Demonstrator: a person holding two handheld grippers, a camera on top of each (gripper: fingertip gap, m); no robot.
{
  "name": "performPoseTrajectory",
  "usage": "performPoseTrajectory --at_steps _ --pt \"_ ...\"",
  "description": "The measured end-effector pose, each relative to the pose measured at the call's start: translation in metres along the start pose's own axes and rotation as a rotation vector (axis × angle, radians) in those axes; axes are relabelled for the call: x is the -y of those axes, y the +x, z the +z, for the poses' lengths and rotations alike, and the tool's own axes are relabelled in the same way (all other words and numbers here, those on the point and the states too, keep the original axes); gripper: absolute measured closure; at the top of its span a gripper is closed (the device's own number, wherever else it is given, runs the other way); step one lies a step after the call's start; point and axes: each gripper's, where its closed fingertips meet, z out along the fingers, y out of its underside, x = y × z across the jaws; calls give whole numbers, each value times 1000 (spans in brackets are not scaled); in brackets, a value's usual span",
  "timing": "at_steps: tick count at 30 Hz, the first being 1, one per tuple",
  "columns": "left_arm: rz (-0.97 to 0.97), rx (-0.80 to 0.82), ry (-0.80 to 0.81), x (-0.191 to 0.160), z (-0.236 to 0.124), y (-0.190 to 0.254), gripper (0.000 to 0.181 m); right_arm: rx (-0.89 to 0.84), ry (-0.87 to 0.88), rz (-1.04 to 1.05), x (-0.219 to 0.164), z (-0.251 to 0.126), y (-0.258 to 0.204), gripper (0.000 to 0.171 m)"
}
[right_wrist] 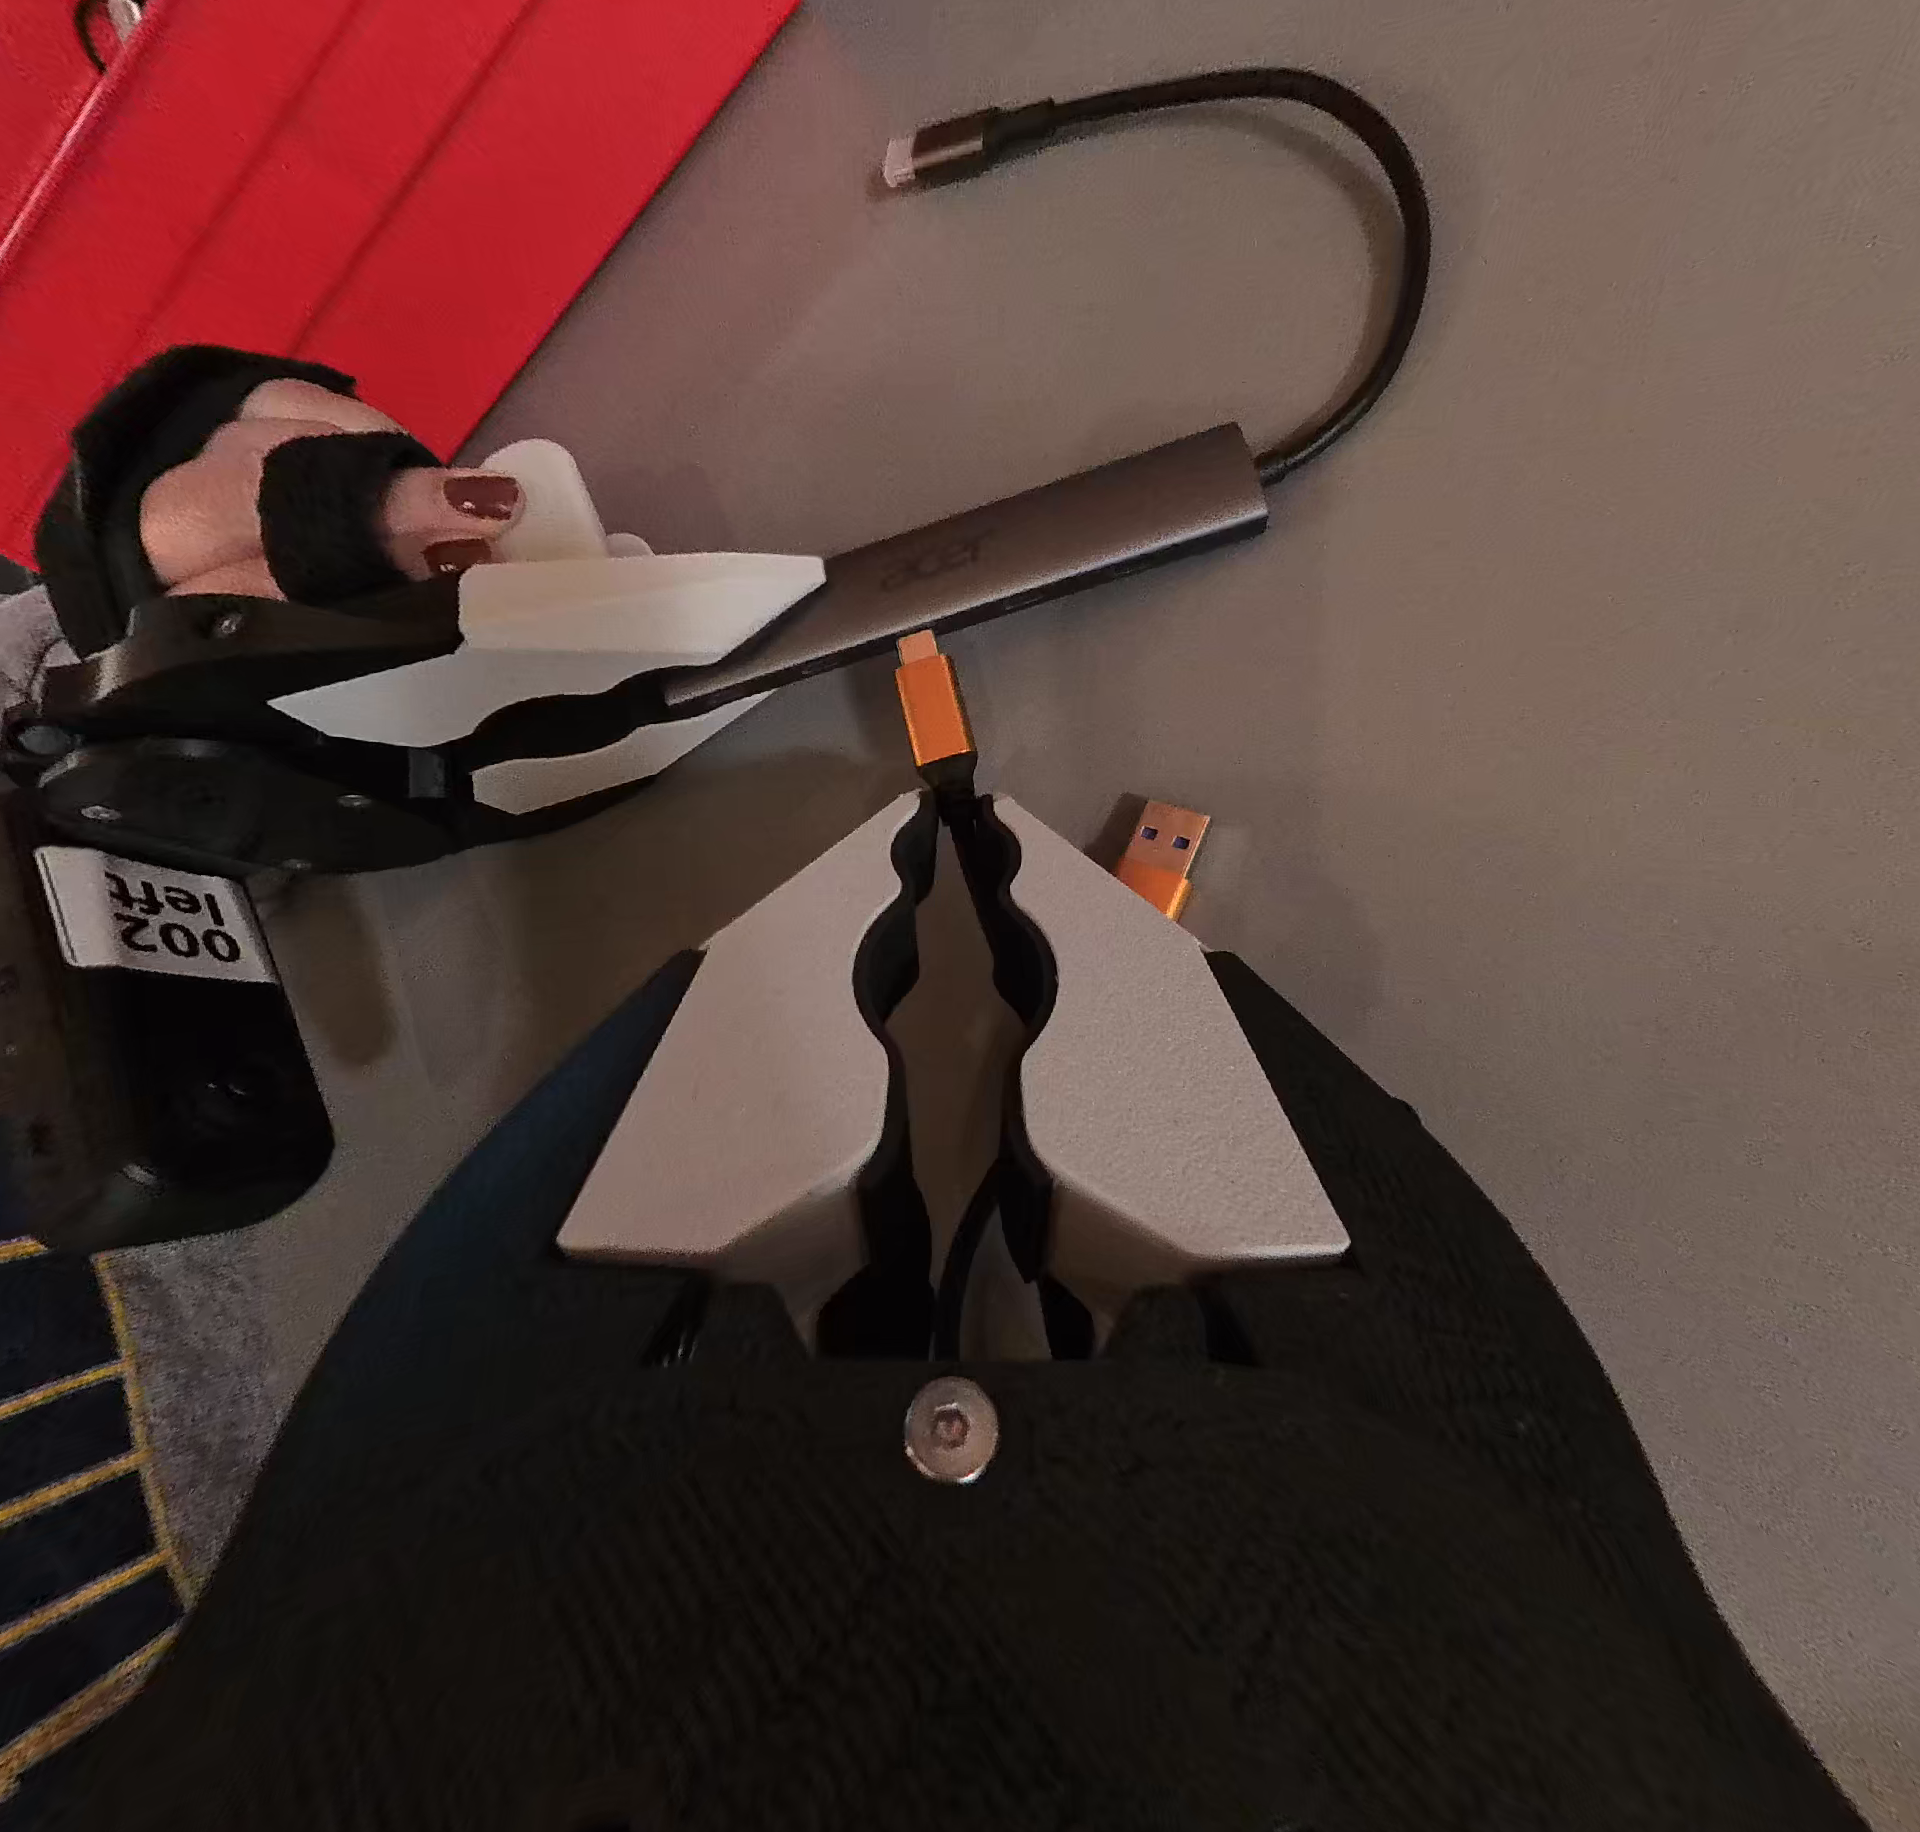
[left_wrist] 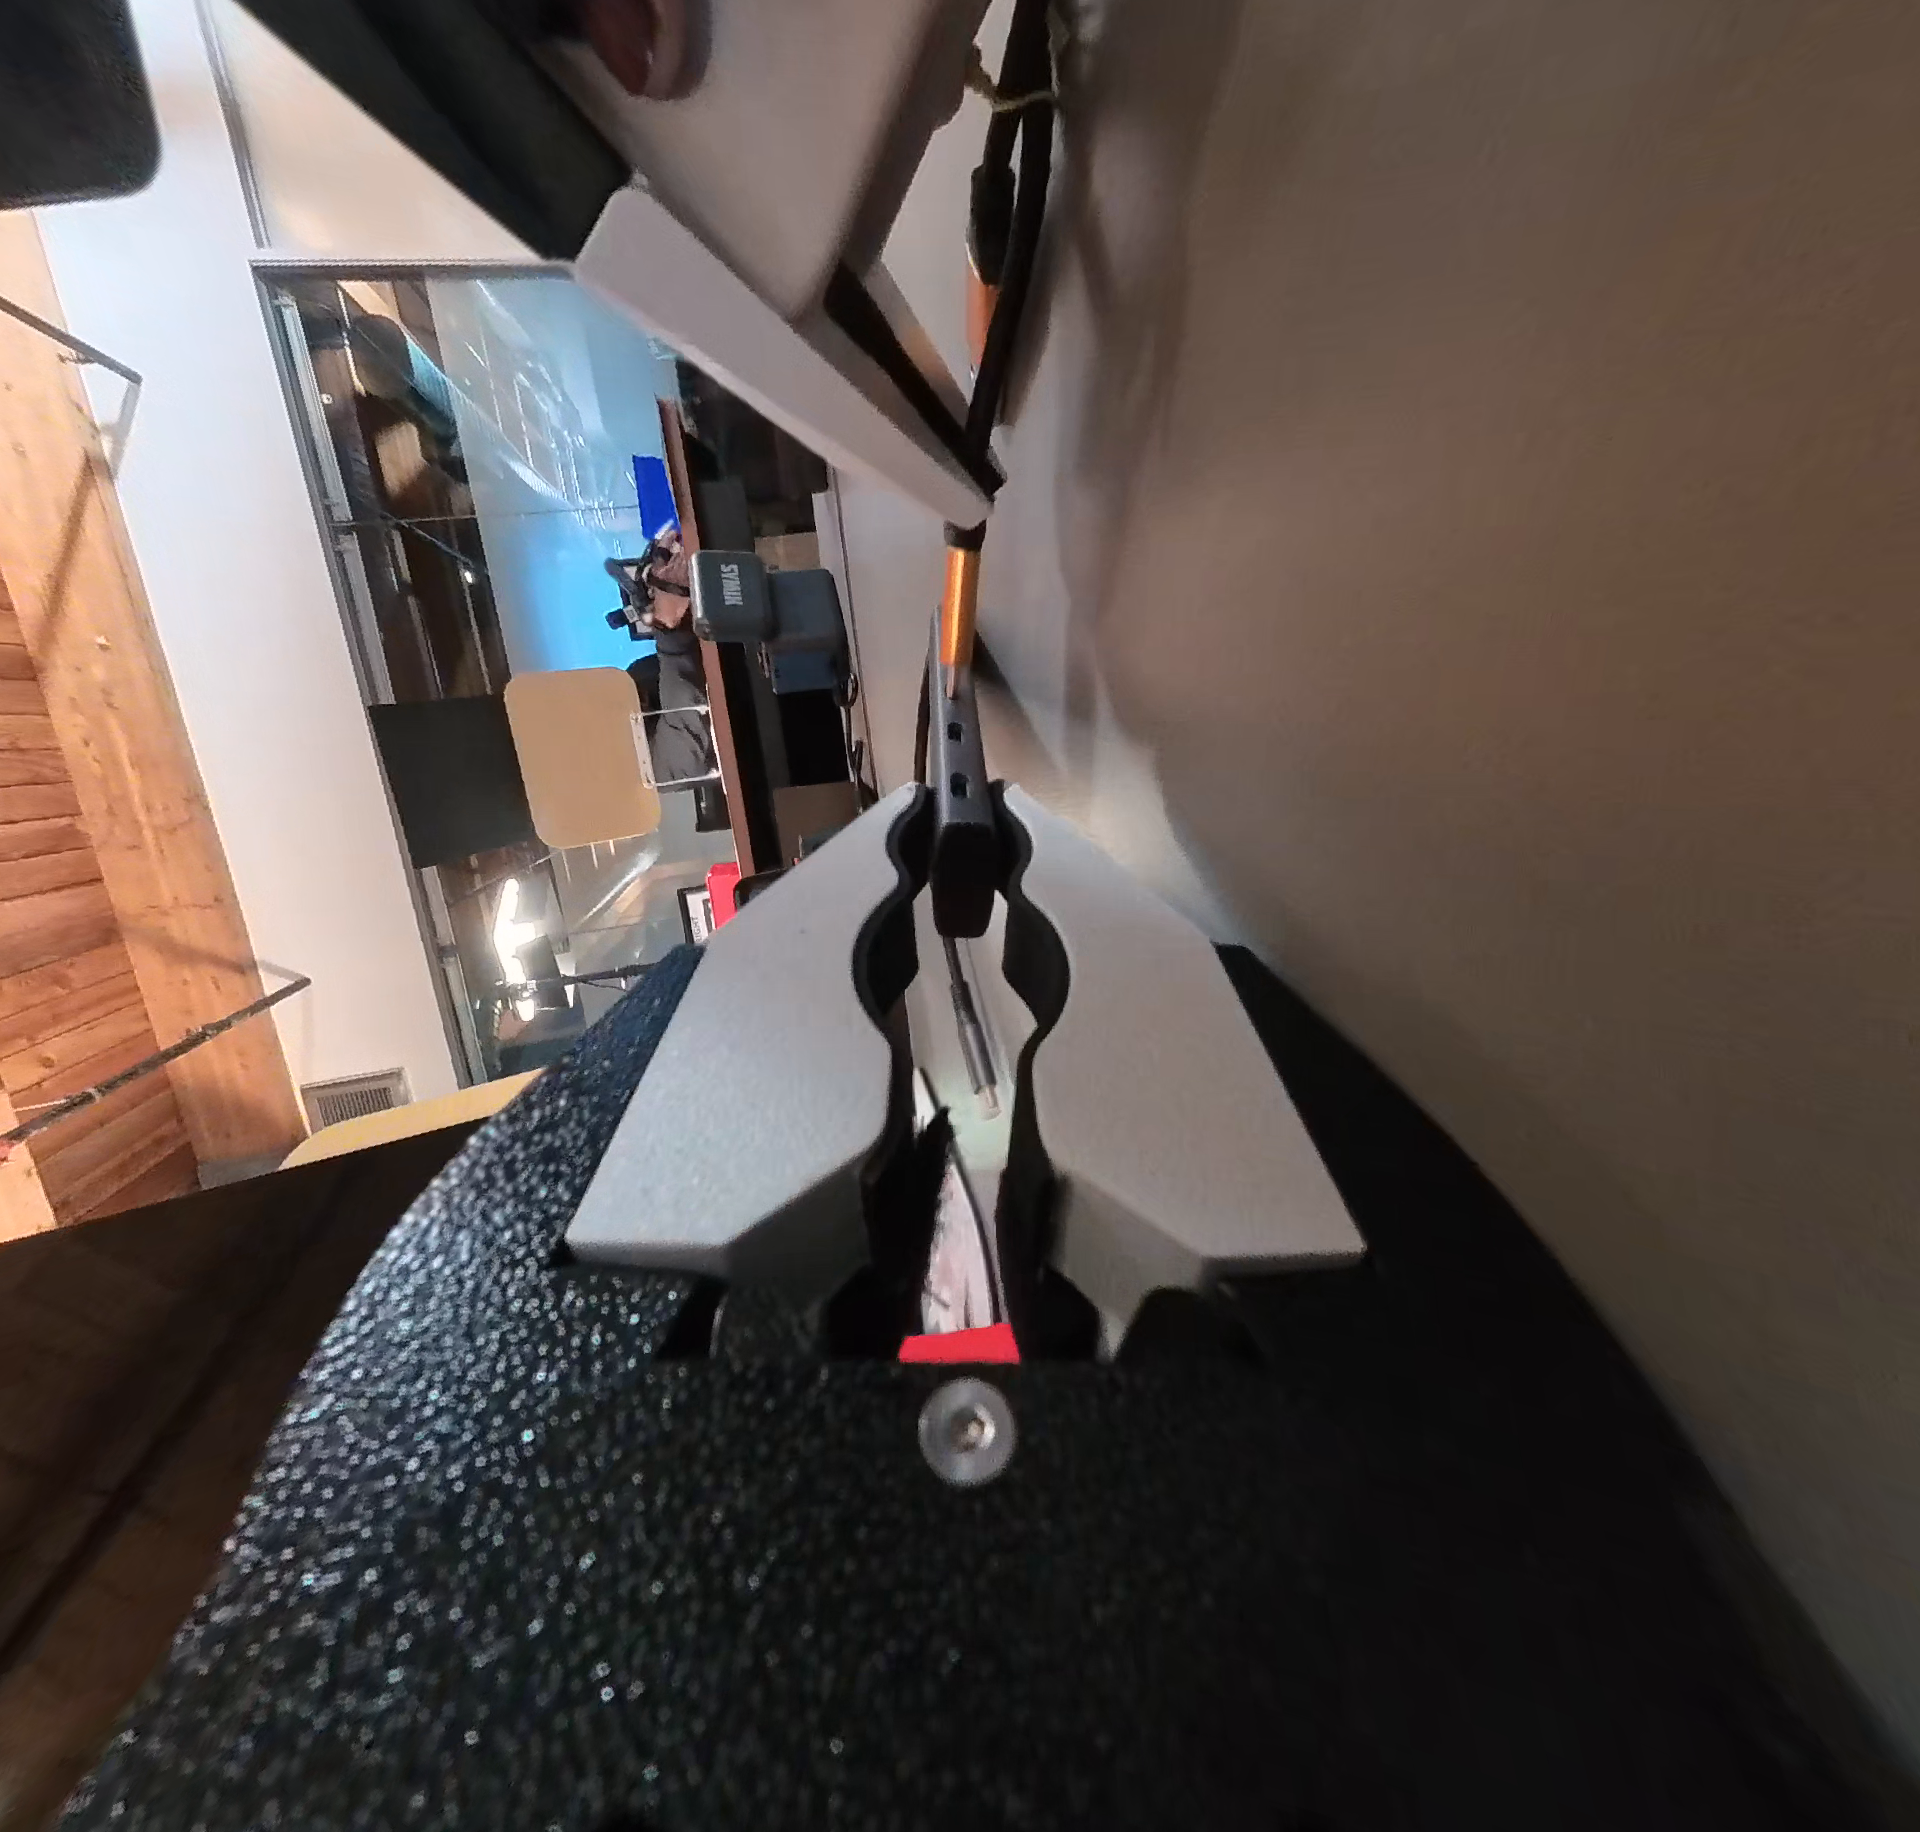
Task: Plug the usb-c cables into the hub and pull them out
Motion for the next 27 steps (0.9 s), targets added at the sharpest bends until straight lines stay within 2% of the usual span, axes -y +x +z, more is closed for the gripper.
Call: performPoseTrajectory --at_steps 7,11,20,27 --pt "-63 -9 48 4 -4 -3 173 14 -19 -53 -3 0 -3 165" --pt "-75 -18 44 4 -3 -2 173 82 -26 11 -5 -1 -9 165" --pt "9 8 53 9 -5 -3 173 69 -32 72 -6 -2 -5 165" --pt "25 11 83 15 -7 -3 173 78 -58 19 -9 -3 -9 166"
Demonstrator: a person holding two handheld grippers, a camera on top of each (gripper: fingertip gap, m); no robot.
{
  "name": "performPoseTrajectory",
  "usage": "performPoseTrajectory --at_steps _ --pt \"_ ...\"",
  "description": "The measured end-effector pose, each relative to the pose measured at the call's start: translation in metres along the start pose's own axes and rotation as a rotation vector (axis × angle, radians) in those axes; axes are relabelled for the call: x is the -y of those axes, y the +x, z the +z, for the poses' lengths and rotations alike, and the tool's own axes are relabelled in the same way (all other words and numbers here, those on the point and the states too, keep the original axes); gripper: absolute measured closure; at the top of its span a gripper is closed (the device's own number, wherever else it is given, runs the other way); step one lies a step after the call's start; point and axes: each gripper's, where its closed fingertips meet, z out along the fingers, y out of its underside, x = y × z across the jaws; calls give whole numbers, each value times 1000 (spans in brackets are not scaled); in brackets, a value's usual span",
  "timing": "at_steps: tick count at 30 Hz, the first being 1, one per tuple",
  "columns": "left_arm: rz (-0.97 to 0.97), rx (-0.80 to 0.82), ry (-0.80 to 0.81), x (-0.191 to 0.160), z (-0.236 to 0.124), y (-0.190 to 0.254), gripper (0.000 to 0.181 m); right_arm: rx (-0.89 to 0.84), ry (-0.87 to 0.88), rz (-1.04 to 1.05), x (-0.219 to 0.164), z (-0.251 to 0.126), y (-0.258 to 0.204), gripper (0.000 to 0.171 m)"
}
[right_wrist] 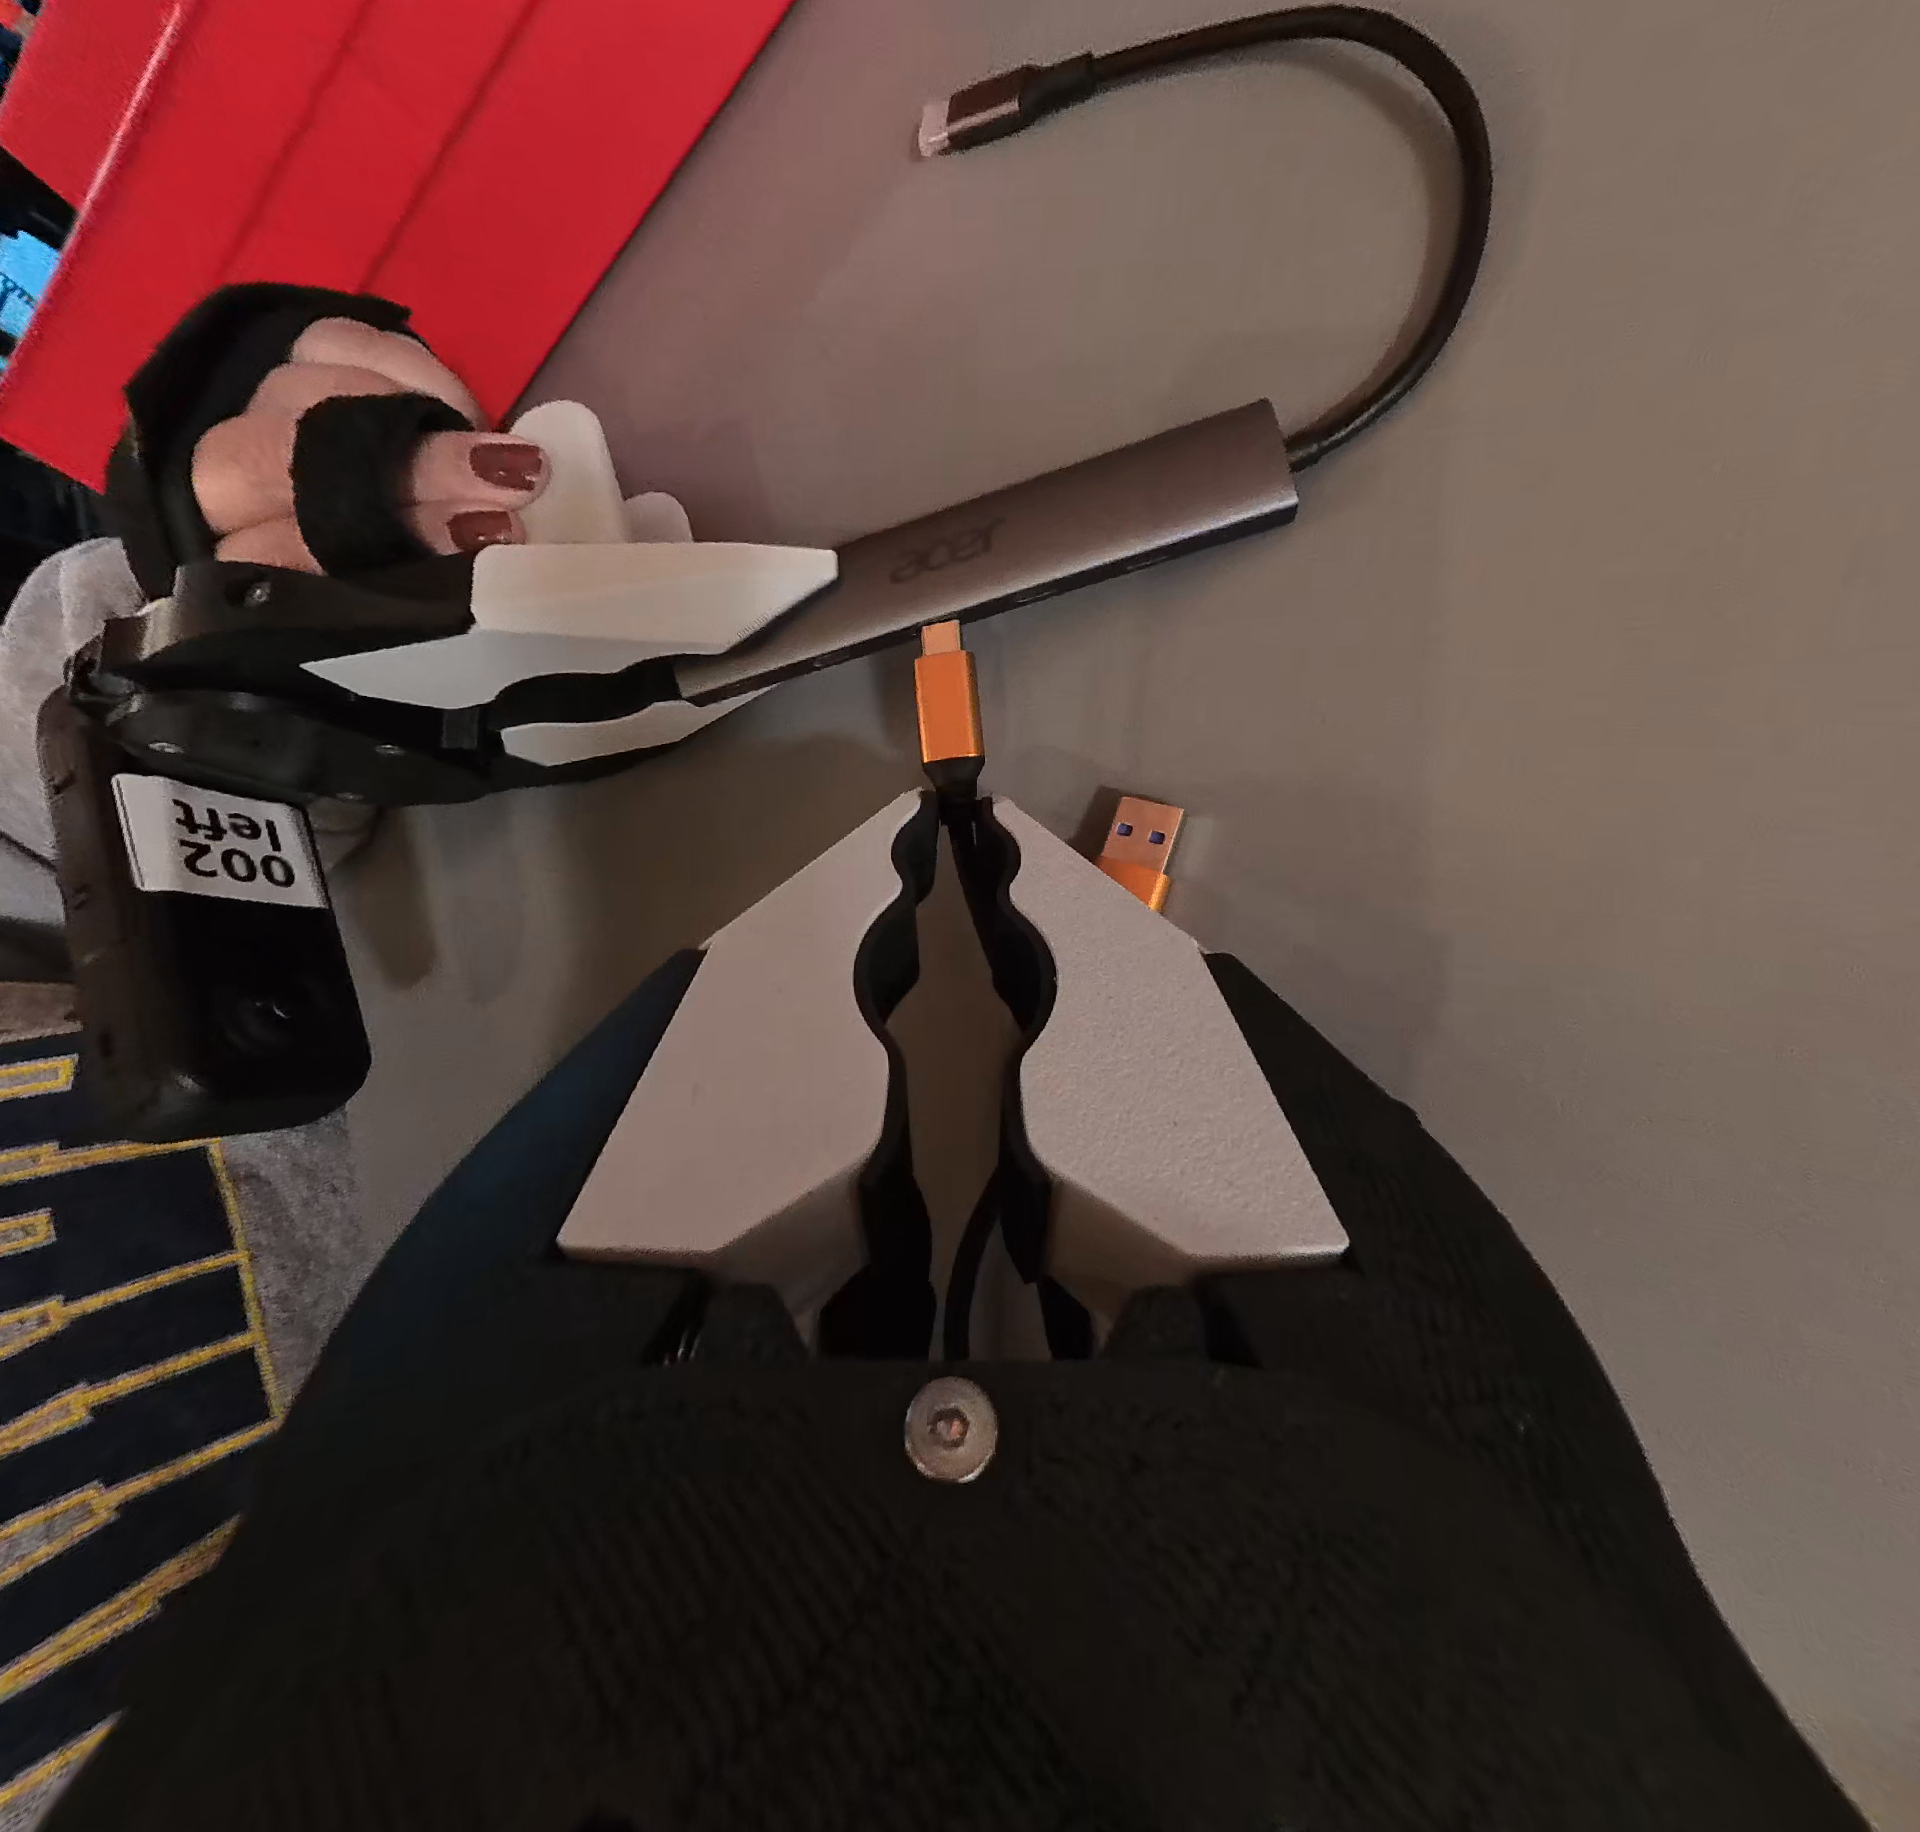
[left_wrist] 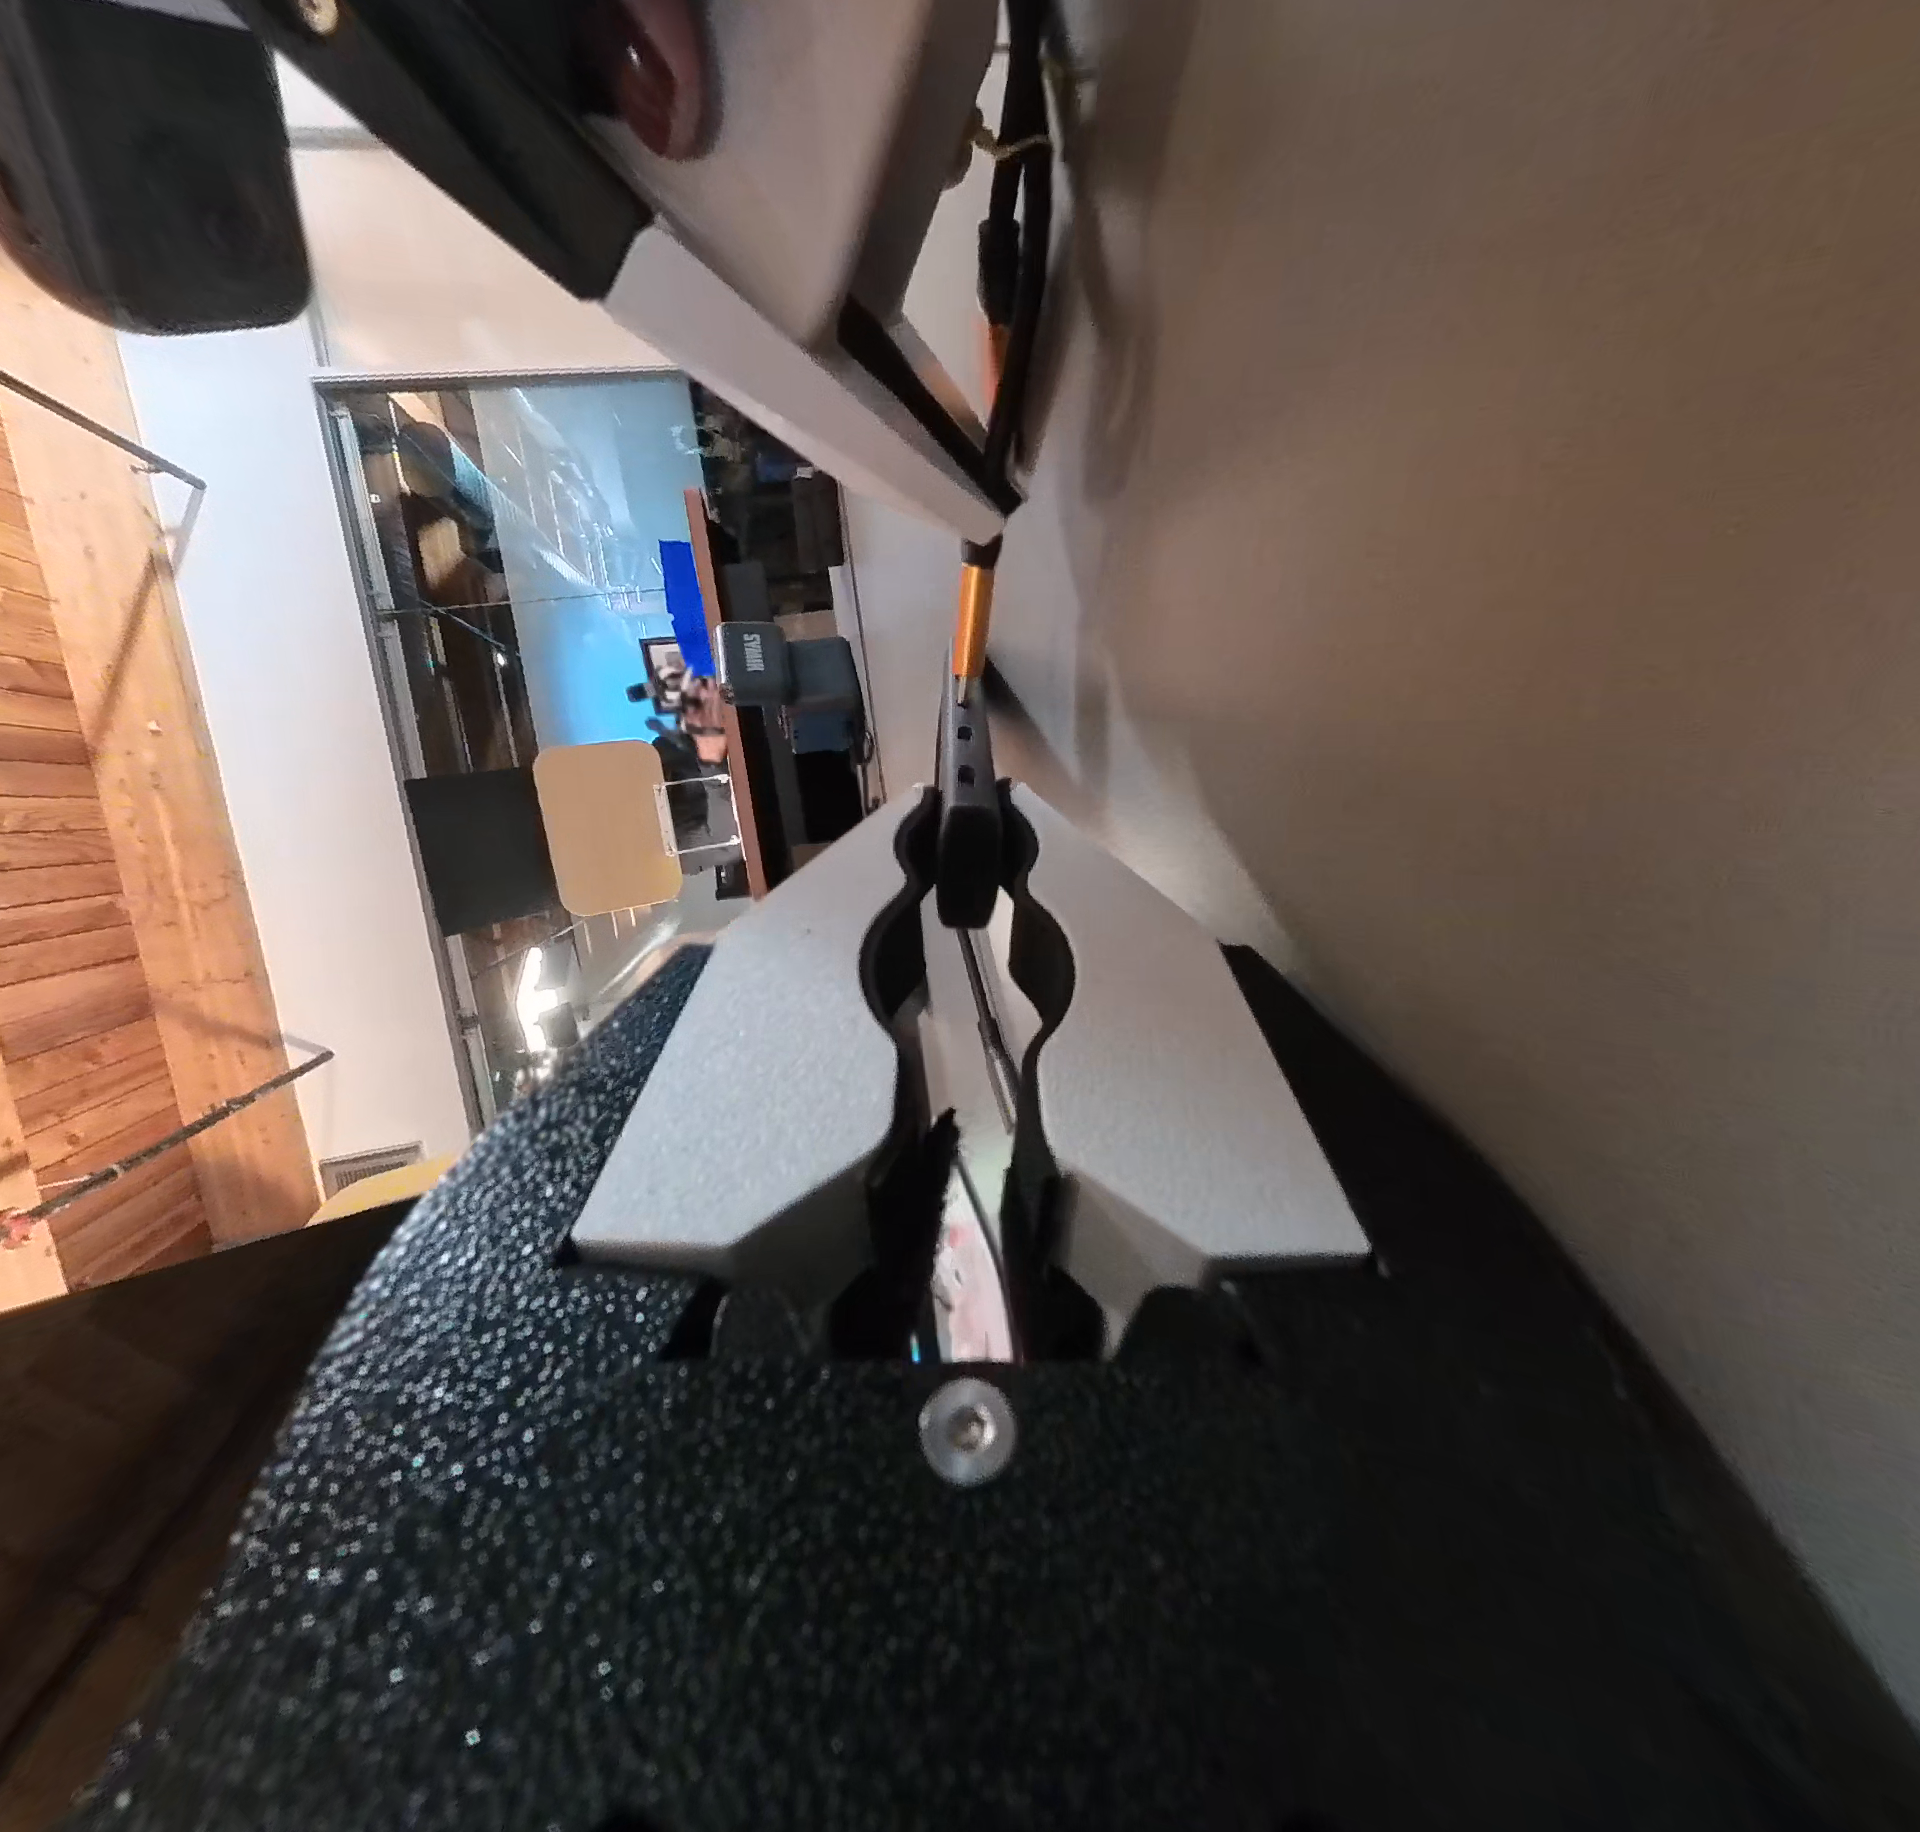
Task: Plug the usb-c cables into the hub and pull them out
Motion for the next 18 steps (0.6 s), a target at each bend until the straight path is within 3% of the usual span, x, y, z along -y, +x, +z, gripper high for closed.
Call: performPoseTrajectory --at_steps 18 --pt "-99 -23 106 17 5 -4 173 2 -12 -64 -2 -5 -1 165"
